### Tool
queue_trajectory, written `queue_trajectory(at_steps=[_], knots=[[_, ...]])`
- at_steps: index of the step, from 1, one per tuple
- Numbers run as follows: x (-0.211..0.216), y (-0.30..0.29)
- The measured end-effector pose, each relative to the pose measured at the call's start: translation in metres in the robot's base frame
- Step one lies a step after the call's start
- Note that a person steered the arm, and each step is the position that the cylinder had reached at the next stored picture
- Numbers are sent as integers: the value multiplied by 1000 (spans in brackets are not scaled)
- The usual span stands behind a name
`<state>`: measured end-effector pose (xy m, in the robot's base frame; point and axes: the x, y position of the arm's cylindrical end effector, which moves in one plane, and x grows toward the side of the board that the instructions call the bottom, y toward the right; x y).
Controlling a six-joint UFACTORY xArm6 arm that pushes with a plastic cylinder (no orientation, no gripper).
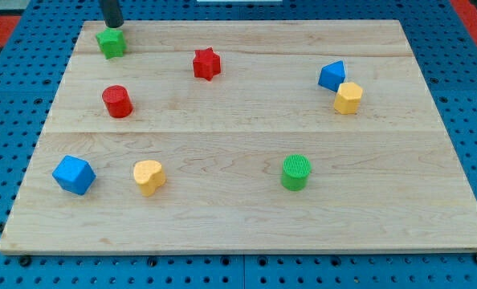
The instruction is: Move the green star diagonal to the red star
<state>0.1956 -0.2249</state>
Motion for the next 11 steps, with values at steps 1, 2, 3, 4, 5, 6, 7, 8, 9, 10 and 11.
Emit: queue_trajectory(at_steps=[1, 2, 3, 4, 5, 6, 7, 8, 9, 10, 11], knots=[[0, -20], [0, -51], [7, -51], [28, -50], [28, -50], [45, -41], [45, -33], [45, -29], [45, 4], [45, 7], [45, 7]])
